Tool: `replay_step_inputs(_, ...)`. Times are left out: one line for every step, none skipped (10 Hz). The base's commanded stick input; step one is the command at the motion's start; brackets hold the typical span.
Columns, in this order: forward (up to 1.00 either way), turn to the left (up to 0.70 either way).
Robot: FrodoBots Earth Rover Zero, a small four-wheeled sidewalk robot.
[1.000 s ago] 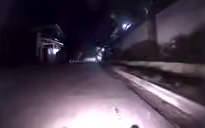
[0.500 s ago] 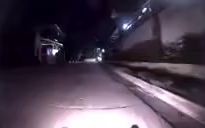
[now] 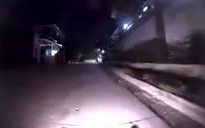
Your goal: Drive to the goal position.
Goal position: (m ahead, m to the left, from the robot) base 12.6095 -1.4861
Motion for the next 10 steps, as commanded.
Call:
replay_step_inputs(0.70, 0.00)
replay_step_inputs(0.70, 0.00)
replay_step_inputs(0.70, 0.00)
replay_step_inputs(0.70, 0.00)
replay_step_inputs(0.70, 0.00)
replay_step_inputs(0.70, 0.00)
replay_step_inputs(0.70, 0.00)
replay_step_inputs(0.70, 0.00)
replay_step_inputs(0.70, 0.00)
replay_step_inputs(0.70, 0.00)
